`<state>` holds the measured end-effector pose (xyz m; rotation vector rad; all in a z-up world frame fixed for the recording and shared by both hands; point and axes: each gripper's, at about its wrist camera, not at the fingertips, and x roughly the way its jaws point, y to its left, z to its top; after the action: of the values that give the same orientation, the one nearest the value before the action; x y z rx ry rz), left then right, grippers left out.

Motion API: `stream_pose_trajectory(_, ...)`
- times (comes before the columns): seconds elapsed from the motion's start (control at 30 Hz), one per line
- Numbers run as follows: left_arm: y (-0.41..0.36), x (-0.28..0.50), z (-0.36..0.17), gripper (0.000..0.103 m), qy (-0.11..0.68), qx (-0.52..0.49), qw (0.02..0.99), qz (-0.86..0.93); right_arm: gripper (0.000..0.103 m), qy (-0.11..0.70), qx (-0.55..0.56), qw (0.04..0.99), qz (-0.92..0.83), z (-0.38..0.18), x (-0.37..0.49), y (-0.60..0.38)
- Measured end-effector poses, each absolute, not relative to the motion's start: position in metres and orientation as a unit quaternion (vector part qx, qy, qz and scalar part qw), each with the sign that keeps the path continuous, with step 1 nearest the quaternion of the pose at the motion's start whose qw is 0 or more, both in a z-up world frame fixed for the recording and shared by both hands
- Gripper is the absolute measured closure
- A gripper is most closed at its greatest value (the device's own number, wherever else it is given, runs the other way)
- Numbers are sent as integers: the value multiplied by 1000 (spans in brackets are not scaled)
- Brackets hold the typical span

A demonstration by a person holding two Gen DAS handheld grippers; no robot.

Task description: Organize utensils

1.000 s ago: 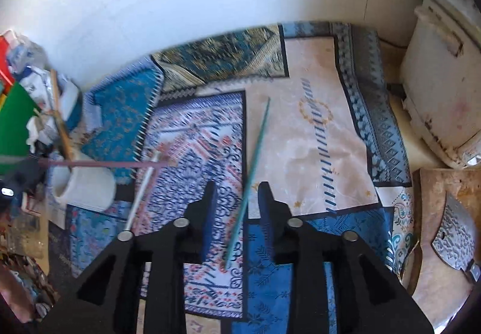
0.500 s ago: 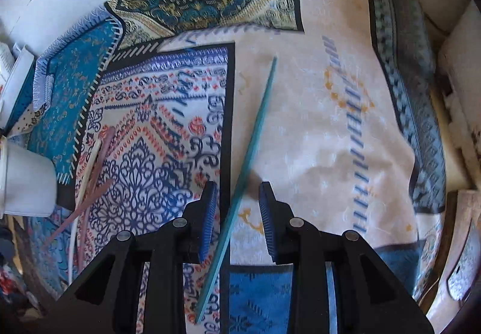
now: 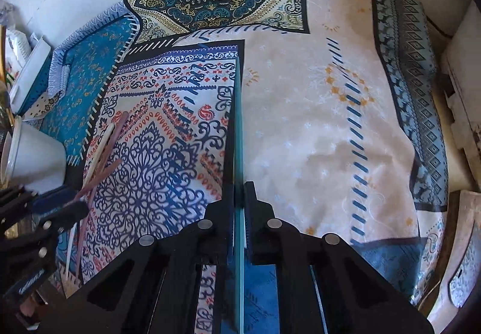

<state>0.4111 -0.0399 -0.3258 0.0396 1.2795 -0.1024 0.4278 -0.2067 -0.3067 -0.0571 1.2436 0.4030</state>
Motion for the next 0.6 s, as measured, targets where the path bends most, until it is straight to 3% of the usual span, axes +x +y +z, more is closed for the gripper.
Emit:
stream_pose_trajectory(0.23, -53, 432, -343, 79, 605, 66, 792, -37, 97, 562, -1, 802, 202, -285, 406, -231)
stream_pose_trajectory(0.4, -51, 435, -344, 98, 609, 64, 790, -33, 97, 545, 12, 812, 210, -268, 409, -238)
stream_pose_trajectory(0.6, -36, 425, -332, 99, 597, 26, 801, -39, 98, 527, 24, 821, 220, -250, 402, -231)
